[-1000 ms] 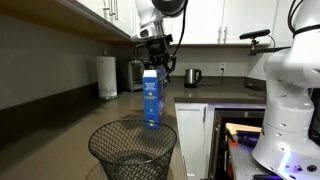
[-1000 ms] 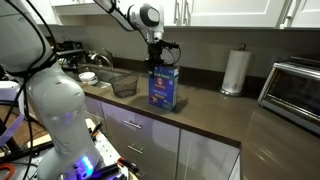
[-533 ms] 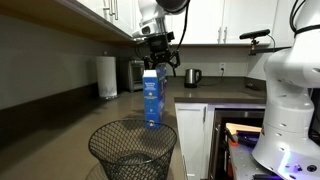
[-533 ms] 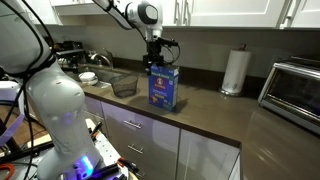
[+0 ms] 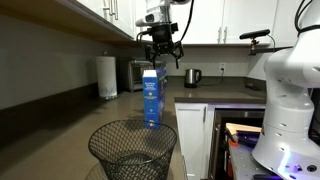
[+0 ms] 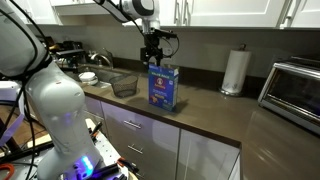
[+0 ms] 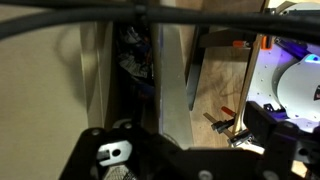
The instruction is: Move the blue box to the left
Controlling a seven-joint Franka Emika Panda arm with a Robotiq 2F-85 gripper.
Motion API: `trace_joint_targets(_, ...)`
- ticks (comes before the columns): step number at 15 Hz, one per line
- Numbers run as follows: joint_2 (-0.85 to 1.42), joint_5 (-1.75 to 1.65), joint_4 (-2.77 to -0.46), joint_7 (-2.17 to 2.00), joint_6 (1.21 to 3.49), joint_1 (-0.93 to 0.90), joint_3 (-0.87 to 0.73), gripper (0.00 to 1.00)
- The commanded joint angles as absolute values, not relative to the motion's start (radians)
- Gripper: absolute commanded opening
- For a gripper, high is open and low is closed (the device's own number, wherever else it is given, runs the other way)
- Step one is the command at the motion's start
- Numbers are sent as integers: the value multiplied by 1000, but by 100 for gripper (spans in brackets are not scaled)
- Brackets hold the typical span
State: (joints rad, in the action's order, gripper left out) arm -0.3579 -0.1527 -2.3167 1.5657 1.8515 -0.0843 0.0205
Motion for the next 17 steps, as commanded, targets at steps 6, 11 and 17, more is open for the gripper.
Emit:
trace_joint_targets(6, -461, -181, -2317, 1469, 1840, -92, 32, 100)
trace_joint_targets(11, -483, -163, -2287, 1200, 1849, -80, 33, 100)
trace_joint_targets(17, -487, -178, -2265, 895, 1854, -76, 35, 100)
